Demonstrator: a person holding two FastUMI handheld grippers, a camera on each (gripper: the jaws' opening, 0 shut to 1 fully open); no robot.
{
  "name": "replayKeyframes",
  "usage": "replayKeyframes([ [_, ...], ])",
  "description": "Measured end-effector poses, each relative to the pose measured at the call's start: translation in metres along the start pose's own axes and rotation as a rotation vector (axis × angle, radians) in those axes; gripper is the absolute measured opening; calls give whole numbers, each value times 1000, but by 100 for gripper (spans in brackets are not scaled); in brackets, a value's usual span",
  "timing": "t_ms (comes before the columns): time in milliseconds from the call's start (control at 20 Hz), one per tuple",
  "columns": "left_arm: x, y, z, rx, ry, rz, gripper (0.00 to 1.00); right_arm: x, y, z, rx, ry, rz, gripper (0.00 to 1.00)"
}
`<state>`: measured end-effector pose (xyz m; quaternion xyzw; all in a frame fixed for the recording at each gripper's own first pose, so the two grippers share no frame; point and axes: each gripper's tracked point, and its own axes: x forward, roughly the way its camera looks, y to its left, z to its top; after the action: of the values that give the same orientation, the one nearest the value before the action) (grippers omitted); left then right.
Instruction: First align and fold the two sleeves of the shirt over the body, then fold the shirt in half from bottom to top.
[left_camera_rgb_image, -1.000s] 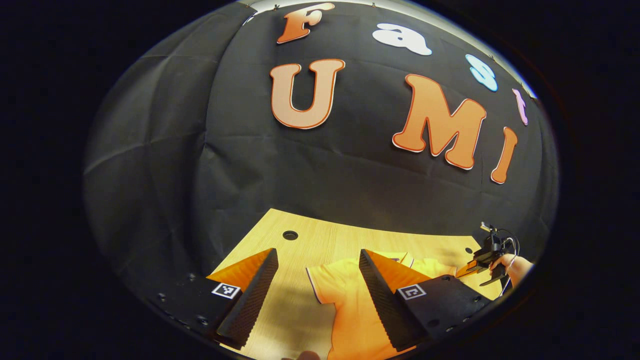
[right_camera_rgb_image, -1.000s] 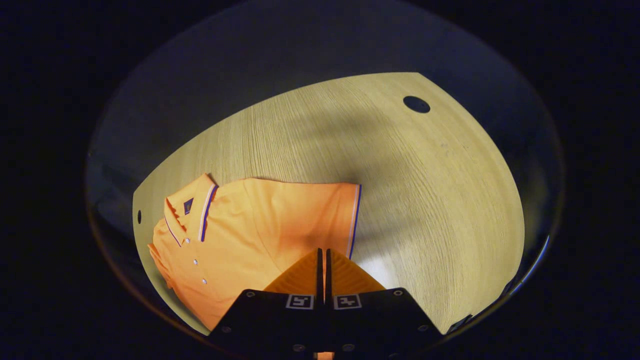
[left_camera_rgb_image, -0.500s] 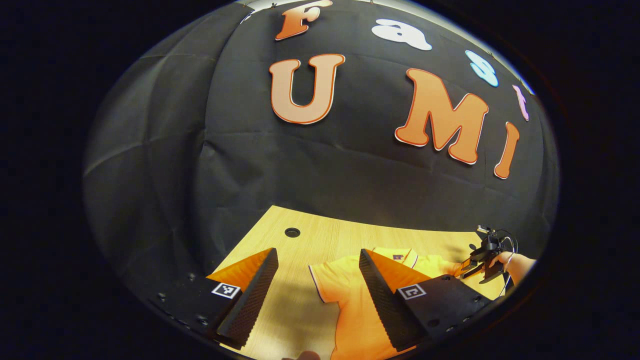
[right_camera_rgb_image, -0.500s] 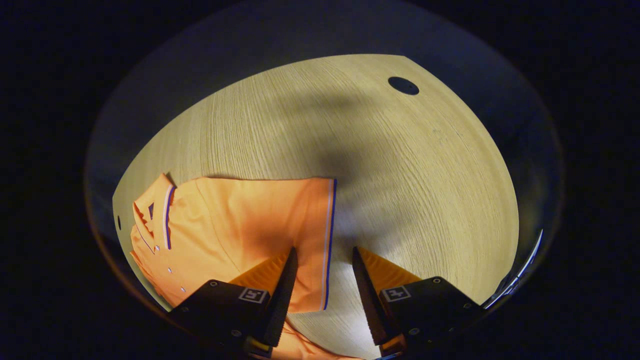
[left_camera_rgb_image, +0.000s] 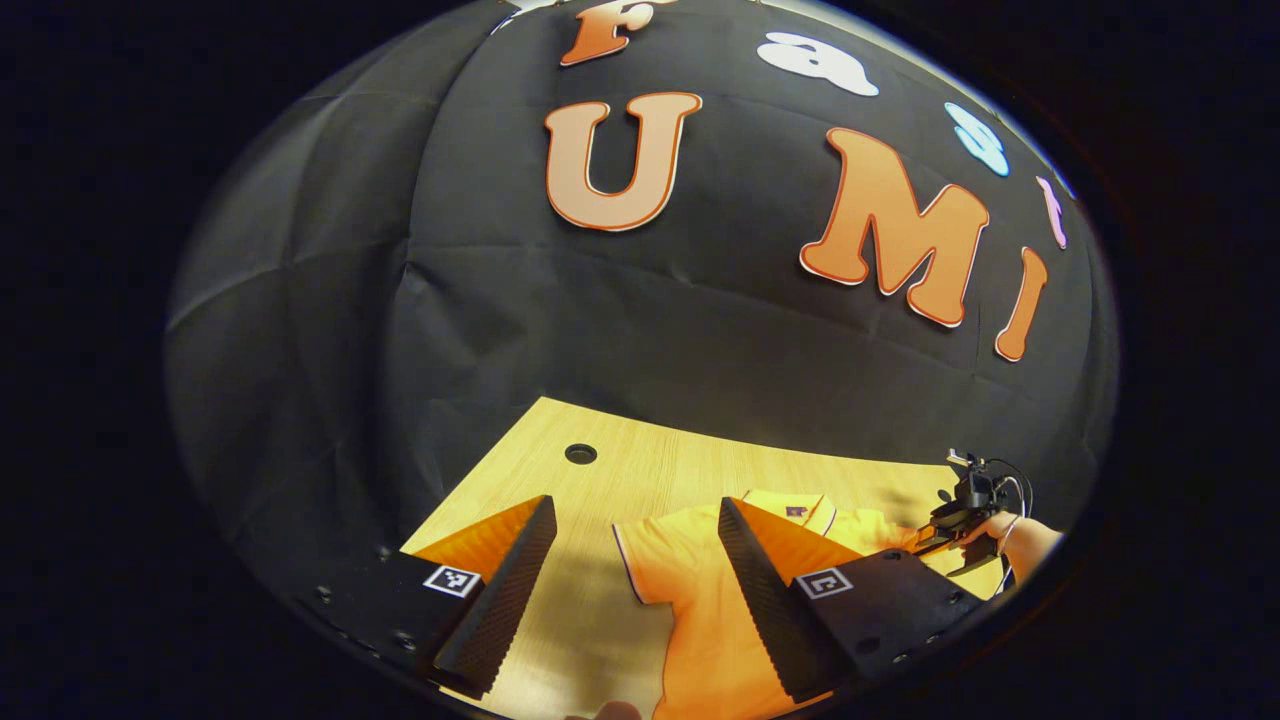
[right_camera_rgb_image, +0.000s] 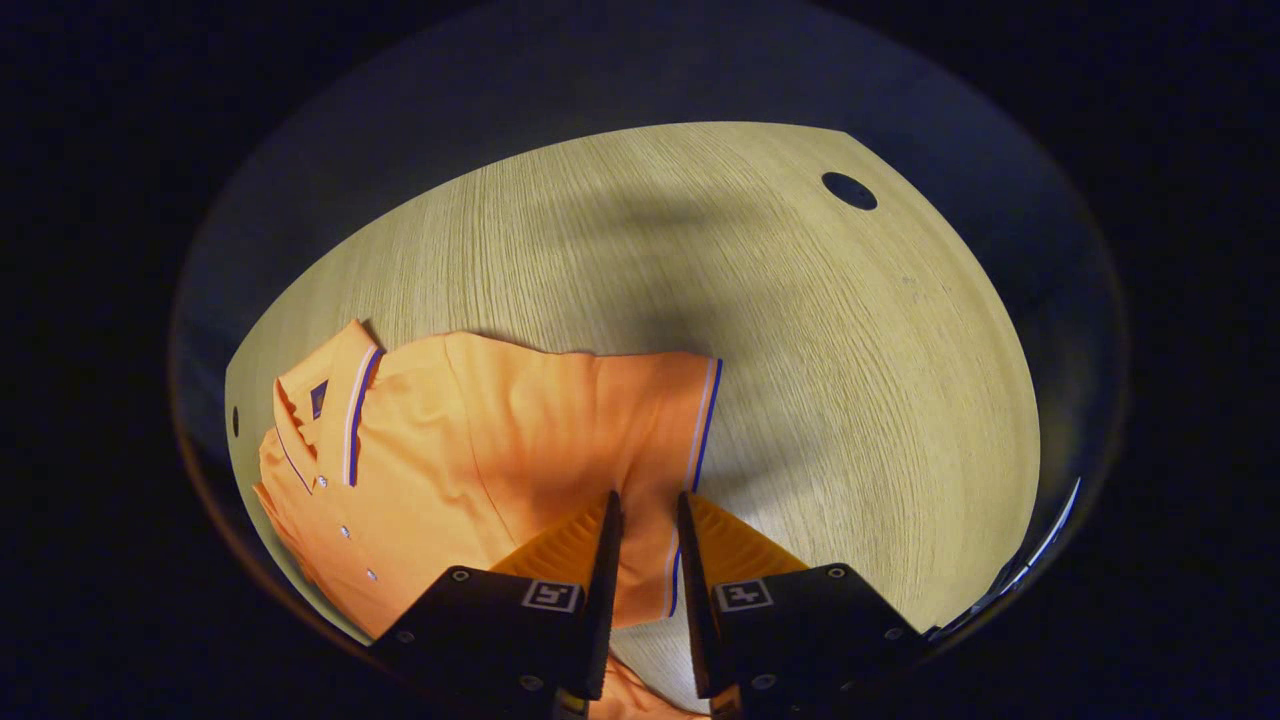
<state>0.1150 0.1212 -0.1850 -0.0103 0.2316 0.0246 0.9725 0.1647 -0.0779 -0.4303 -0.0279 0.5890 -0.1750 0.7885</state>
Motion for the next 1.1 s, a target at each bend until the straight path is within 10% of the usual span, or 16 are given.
replayKeyframes([
  [50, 2, 0, -1, -7, 3, 1, 98, 0, -2, 2, 57, -30, 29, 35],
  [100, 2, 2, -2, -10, 6, 2, 98, -2, 2, 7, 91, -16, 56, 0],
  [1100, -1, 8, 17, 23, -30, -39, 98, -90, 71, 30, 64, -191, 284, 0],
])
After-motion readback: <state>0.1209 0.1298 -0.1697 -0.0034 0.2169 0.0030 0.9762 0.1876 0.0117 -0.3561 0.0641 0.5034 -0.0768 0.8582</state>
